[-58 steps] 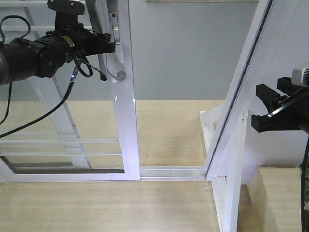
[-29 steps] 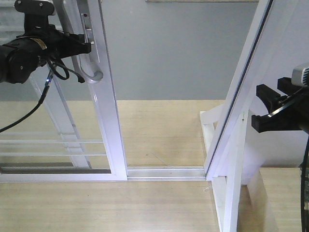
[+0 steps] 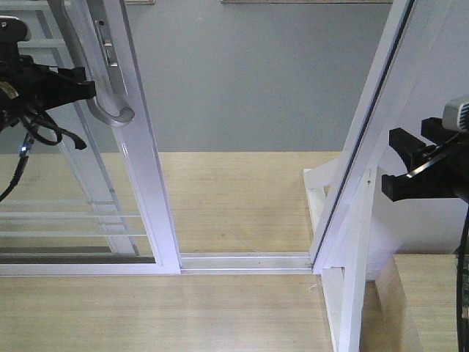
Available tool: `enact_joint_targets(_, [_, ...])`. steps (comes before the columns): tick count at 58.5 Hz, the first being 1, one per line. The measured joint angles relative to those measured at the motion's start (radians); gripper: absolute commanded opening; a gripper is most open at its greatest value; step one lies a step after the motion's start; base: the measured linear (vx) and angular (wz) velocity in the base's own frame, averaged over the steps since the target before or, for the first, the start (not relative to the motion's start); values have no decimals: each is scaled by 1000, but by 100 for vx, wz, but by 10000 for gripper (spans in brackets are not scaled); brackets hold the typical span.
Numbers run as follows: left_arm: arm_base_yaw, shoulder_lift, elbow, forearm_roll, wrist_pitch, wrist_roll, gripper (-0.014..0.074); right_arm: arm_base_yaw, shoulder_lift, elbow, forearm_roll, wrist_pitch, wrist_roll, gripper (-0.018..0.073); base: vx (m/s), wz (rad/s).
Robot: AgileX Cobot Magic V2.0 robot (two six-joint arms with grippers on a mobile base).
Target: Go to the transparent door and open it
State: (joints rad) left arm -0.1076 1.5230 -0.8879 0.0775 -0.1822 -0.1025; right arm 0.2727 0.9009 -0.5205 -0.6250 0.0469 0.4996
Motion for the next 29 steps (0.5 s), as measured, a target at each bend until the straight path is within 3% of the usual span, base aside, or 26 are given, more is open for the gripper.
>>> enact_joint_targets(17, [-1, -357, 235, 0, 6, -8, 481, 0, 0, 0, 0, 13, 0, 337, 0, 0])
enact_joint_targets(29, [-7, -641, 338, 0, 150, -20, 481, 0, 0, 0, 0, 30, 0, 337, 0, 0])
